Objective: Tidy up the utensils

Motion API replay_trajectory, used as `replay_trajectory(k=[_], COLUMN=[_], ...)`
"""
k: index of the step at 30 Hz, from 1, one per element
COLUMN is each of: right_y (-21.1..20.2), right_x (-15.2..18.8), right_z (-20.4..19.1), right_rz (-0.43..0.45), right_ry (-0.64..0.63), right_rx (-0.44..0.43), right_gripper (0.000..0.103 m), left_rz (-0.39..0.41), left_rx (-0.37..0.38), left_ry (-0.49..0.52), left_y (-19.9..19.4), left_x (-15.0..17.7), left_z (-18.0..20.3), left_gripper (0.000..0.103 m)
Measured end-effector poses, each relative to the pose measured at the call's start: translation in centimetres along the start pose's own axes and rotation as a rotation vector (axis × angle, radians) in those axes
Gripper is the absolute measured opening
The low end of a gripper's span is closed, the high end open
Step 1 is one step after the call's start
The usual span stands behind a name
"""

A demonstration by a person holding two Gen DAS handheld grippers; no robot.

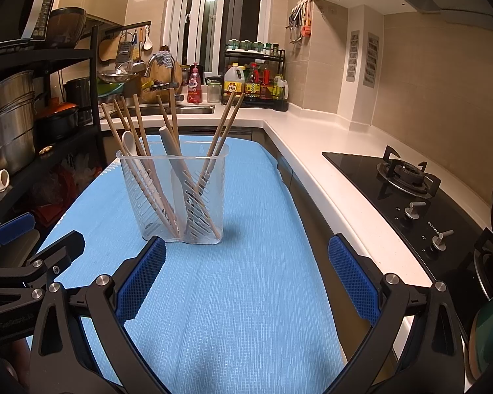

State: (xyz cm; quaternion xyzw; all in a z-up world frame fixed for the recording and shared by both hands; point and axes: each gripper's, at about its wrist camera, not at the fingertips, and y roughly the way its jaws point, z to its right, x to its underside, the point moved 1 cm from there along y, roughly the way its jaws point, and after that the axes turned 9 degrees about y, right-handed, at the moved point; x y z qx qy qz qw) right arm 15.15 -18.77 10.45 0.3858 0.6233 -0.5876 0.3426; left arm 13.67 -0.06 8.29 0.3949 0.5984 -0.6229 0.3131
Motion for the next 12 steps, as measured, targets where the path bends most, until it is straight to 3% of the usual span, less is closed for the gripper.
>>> replay_trajectory(k=[12], right_y=[0.0], right_x=[0.02], right_z=[-0.05], right_rz=[0.0], right_ry=[-0.001], right_rx=[0.0], right_gripper=[0.098], left_rz=[-0.025], left_rx=[0.003], left_ry=[-0.02], left_y=[0.42], left_x=[0.2], left_z=[-0.38], left_gripper=[0.095])
